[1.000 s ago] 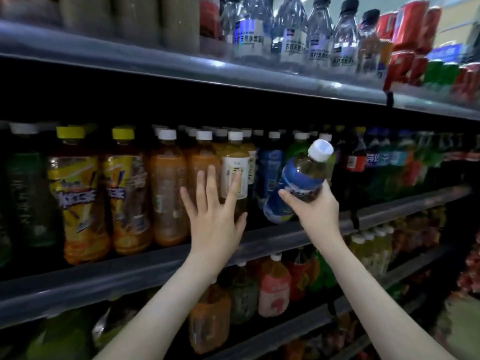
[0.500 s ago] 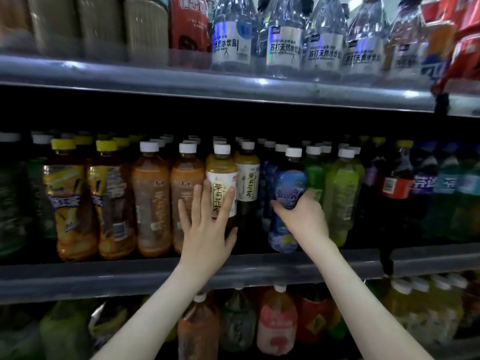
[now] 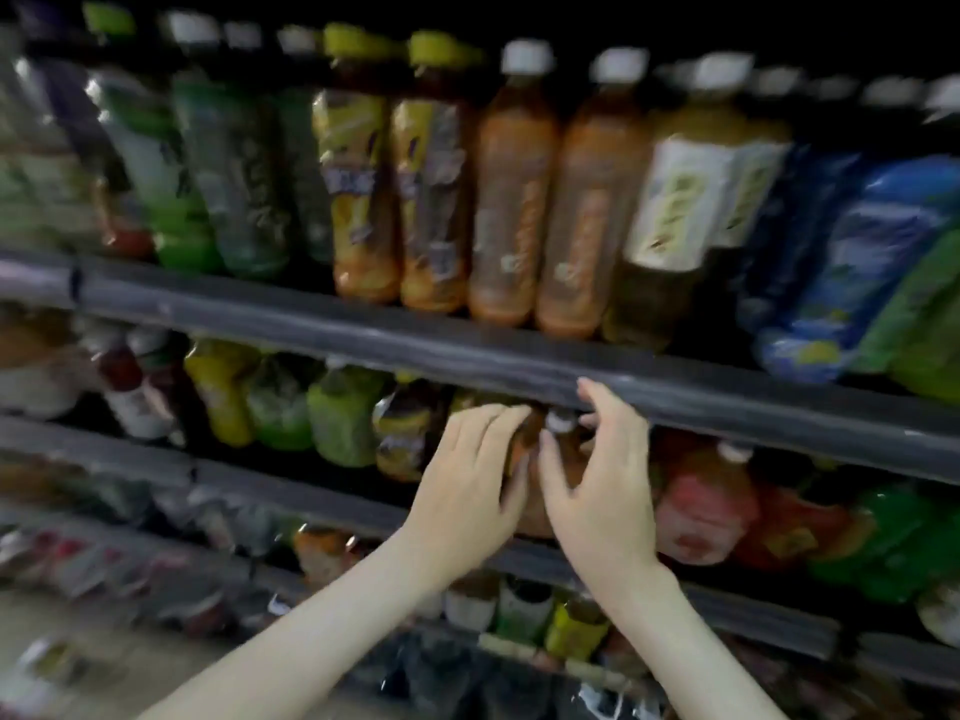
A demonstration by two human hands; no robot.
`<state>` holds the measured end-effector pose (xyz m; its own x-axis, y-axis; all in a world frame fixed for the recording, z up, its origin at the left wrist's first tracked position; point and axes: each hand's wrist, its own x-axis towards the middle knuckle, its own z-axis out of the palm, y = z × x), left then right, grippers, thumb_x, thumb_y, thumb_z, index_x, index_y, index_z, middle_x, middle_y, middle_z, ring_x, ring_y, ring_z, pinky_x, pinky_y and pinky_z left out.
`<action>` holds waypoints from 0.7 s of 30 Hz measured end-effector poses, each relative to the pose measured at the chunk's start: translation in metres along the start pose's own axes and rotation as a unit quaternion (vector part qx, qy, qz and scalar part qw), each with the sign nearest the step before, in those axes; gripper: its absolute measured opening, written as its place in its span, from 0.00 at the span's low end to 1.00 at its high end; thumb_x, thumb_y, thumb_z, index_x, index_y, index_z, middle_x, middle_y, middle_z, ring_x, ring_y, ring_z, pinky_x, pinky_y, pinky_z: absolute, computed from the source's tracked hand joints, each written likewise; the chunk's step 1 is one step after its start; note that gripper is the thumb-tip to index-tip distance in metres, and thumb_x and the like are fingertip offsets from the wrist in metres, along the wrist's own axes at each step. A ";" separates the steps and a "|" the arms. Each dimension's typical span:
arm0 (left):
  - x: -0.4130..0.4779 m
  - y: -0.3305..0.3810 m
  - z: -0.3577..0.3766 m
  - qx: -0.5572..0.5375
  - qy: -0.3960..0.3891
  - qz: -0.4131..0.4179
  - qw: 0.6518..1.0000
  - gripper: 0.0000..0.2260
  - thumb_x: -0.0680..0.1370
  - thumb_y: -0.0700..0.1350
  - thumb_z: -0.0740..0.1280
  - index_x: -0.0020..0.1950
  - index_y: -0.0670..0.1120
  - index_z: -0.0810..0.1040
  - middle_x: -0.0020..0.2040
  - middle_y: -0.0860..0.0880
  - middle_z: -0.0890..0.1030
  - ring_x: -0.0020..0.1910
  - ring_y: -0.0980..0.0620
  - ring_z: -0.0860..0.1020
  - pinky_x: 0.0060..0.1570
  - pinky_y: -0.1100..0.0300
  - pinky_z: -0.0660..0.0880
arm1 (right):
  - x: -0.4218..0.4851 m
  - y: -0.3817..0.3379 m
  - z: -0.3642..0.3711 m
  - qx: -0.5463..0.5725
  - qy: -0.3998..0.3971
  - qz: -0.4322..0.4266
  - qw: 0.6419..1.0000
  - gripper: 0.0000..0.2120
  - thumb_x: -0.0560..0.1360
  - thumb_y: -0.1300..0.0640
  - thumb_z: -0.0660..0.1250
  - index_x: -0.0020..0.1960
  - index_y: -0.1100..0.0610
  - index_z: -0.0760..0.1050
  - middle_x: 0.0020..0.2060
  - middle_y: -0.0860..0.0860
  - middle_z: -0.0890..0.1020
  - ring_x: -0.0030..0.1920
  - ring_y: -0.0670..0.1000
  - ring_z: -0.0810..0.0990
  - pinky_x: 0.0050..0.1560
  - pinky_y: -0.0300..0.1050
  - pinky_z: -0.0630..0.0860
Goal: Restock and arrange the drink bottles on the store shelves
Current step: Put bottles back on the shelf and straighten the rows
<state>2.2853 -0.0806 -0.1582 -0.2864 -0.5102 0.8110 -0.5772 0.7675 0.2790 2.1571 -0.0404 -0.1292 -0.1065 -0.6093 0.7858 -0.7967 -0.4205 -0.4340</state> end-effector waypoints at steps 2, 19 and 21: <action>-0.057 -0.029 -0.023 0.008 -0.057 -0.045 0.997 0.16 0.75 0.40 0.62 0.62 0.39 0.70 0.56 0.40 0.77 0.57 0.46 0.72 0.66 0.64 0.63 | -0.039 -0.019 0.049 0.055 -0.103 0.022 0.993 0.19 0.78 0.55 0.64 0.66 0.58 0.66 0.56 0.51 0.75 0.54 0.48 0.76 0.57 0.37 0.72; -0.551 -0.270 -0.186 0.069 -0.356 -0.638 0.679 0.25 0.76 0.42 0.62 0.73 0.41 0.65 0.68 0.44 0.69 0.64 0.41 0.72 0.60 0.54 0.71 | -0.402 -0.112 0.443 -0.063 -0.758 0.212 0.614 0.21 0.79 0.60 0.61 0.71 0.57 0.63 0.64 0.56 0.74 0.62 0.55 0.75 0.56 0.43 0.68; -0.604 -0.287 -0.170 0.049 -0.344 -0.667 0.659 0.25 0.74 0.40 0.66 0.71 0.40 0.68 0.67 0.42 0.72 0.62 0.39 0.74 0.59 0.52 0.72 | -0.450 -0.106 0.479 -0.072 -0.763 0.213 0.606 0.23 0.79 0.61 0.61 0.72 0.57 0.62 0.66 0.56 0.73 0.63 0.56 0.74 0.57 0.43 0.68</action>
<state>2.7541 0.0728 -0.6407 0.2669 -0.7874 -0.5556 -0.7033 -0.5533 0.4463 2.5738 -0.0435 -0.6479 0.2661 -0.6009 -0.7538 -0.9455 -0.0104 -0.3255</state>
